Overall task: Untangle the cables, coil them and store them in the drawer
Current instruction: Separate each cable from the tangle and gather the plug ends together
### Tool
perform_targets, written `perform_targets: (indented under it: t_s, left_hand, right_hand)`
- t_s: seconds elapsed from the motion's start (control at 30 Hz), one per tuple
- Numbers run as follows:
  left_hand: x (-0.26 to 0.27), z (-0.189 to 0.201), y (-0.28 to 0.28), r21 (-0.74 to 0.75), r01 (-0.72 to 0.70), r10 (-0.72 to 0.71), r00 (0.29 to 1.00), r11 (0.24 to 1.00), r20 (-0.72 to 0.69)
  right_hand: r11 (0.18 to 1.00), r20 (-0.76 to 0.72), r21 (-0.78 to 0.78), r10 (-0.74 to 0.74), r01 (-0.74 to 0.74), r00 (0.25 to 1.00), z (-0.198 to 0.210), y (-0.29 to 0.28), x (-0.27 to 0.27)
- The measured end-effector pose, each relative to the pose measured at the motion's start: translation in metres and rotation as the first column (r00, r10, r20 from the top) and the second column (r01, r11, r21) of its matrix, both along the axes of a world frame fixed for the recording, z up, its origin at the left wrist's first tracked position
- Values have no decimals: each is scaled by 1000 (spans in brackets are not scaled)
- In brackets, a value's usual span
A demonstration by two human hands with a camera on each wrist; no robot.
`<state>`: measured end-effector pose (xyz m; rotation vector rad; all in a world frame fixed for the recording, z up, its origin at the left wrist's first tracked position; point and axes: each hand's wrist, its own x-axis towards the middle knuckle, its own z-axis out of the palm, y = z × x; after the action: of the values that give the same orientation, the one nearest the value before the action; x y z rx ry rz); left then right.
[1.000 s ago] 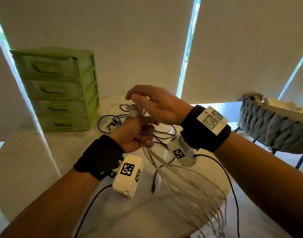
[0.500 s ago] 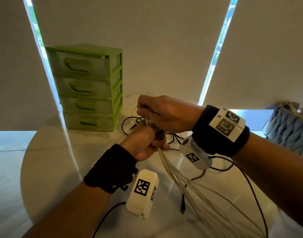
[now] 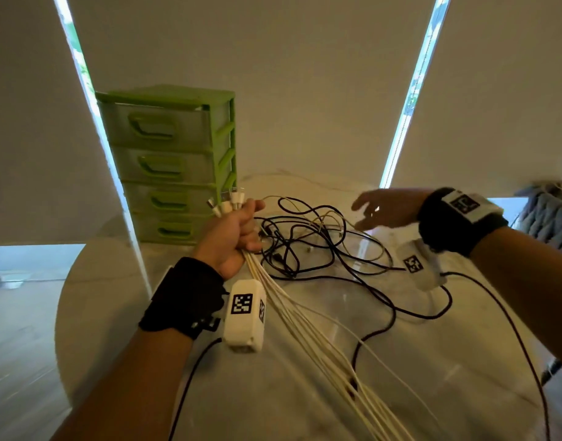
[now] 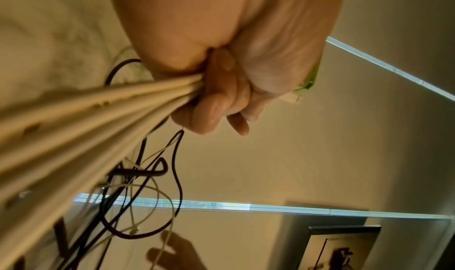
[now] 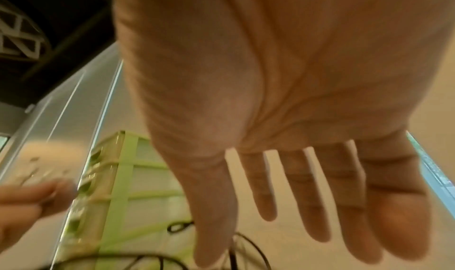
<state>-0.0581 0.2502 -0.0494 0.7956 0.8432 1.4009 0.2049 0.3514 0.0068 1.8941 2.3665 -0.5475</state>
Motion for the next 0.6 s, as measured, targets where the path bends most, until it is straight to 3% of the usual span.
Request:
perform_targets:
  t_s: [0.1,0.2,0.3,0.37,0.47,0.6]
  left_hand:
    - [2,-3,2,7,10,-10,1000,1000,-20]
    - [1,-3,1,8,18,-18,999,1000,-34]
    - [0,-4,2,7,36,-36,997,999,-63]
    - [0,-3,2,15,57,-56,996,998,-72]
    - [1,-1,1,25,136,-133,987,990,-95]
    - [14,-1,-5,31,225,-217,962,974,-167]
  right_hand:
    - [997,35,-71,-40,43,999,-32,1,-1]
    - [1000,7,10,3,-3,1000,-40,-1,-8]
    - [996,-161,78,-39,52,986,-18,-4,-9]
    - [969,-334,213,-50,127,941,3,-6,-6]
    - [900,-566,393,73,191,821,29,-19,-9]
    - [846,-543,529,280,64,792,50,-51,-37]
